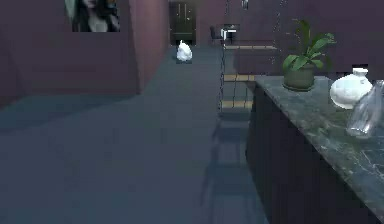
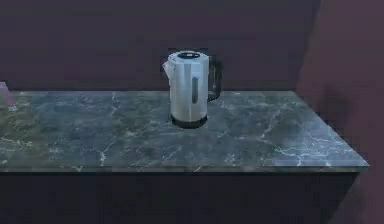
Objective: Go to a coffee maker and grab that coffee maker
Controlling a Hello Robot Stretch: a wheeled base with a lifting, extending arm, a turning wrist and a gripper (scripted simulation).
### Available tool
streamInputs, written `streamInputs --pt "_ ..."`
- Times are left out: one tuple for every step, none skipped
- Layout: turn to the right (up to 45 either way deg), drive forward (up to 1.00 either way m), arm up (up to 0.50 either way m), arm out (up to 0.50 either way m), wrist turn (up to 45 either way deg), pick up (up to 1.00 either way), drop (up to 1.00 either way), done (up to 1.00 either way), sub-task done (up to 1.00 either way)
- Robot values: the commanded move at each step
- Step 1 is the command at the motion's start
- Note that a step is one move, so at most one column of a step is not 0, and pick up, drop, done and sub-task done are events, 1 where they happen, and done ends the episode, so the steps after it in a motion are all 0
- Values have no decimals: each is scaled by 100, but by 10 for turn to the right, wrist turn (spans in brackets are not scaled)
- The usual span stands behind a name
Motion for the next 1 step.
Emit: streamInputs --pt "-450 0 0 0 0 0 0 0 0"
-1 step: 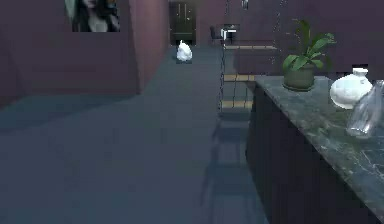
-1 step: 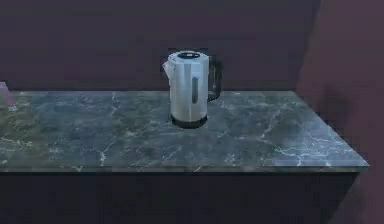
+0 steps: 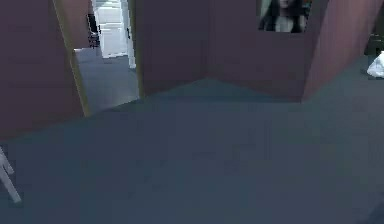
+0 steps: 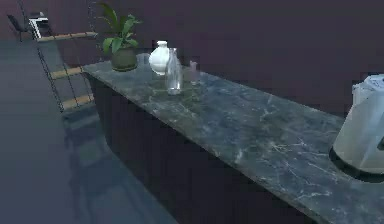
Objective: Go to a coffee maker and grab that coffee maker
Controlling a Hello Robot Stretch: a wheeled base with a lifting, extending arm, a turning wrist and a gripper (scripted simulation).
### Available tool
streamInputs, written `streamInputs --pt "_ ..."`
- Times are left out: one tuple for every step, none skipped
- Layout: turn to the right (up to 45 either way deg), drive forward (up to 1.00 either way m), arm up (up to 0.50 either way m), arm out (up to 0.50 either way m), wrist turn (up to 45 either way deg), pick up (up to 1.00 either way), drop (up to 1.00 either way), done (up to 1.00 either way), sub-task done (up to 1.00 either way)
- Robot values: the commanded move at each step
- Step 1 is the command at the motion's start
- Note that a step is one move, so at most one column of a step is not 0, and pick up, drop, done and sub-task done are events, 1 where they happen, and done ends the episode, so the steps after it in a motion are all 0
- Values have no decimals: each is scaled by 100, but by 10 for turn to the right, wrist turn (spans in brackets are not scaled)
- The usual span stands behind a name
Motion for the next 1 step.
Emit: streamInputs --pt "-330 0 0 0 0 0 0 0 0"
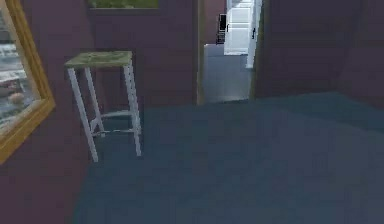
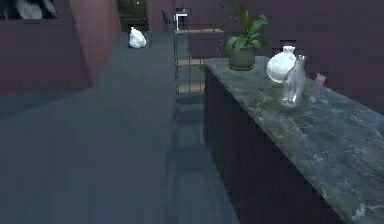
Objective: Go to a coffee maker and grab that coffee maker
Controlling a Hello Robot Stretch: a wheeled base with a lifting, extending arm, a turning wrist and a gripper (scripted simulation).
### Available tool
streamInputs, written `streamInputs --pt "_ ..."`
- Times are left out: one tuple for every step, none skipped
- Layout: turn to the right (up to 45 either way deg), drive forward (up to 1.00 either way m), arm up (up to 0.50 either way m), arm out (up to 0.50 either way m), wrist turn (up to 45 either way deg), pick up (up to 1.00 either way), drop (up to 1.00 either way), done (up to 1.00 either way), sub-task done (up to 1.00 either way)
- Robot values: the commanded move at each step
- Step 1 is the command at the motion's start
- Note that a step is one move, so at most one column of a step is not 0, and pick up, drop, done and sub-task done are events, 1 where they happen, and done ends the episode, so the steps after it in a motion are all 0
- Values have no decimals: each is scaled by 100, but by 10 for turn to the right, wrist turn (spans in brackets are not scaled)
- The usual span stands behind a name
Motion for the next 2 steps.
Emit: streamInputs --pt "0 15 0 0 0 0 0 0 0" --pt "450 0 0 0 0 0 0 0 0"
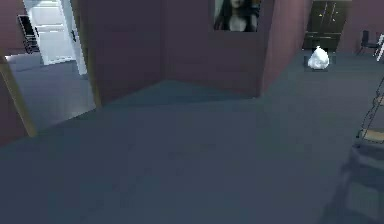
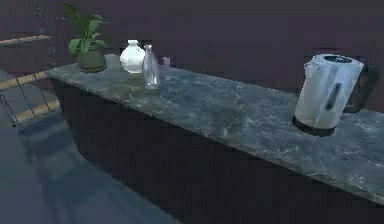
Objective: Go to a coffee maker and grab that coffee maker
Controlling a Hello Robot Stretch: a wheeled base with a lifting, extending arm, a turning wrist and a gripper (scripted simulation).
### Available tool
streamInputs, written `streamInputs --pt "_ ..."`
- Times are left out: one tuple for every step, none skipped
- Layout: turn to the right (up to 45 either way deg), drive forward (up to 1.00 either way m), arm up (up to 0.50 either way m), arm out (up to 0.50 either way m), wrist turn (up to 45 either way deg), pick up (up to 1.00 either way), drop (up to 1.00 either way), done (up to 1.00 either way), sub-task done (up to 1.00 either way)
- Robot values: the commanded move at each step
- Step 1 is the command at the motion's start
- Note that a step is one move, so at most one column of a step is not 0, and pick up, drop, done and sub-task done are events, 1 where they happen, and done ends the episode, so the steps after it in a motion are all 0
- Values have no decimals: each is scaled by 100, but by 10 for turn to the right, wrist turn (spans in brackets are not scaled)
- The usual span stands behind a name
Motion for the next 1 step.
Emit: streamInputs --pt "330 0 0 0 0 0 0 0 0"
